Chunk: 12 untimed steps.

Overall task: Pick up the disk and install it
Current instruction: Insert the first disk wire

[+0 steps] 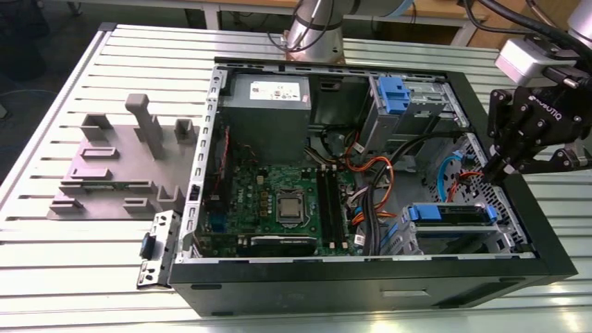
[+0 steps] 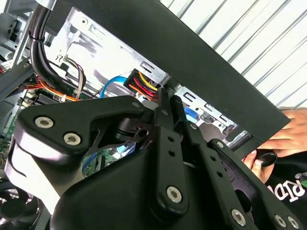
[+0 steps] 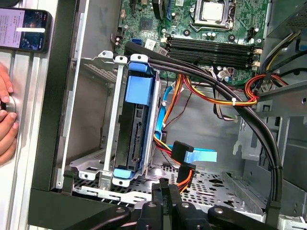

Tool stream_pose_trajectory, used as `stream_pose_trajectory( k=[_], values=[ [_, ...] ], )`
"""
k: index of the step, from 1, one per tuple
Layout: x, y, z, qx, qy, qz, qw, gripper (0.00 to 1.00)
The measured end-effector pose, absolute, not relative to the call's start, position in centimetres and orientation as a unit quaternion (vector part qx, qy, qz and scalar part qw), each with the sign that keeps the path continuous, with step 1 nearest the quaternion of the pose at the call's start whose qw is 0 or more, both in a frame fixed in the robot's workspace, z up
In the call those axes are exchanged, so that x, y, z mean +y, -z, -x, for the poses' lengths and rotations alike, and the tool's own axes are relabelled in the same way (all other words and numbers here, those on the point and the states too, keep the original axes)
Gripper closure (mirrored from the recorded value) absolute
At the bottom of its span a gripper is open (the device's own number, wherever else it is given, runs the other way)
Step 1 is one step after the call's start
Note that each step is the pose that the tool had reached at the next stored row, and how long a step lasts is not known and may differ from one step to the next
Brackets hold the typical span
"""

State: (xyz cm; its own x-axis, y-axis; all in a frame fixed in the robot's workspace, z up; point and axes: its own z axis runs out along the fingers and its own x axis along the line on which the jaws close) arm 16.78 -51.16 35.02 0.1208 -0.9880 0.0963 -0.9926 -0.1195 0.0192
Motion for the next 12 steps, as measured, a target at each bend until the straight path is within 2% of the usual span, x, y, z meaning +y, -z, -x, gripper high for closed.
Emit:
stream_pose_trajectory(
  k=[8, 9, 12],
  values=[
    [-51.16, -35.01, -16.78, -0.662, -0.030, -0.748, 0.040, 0.82],
    [-51.16, -34.99, -16.78, -0.662, -0.030, -0.748, 0.040, 0.76],
    [-51.16, -34.85, -16.80, -0.662, -0.031, -0.748, 0.040, 0.76]
  ],
)
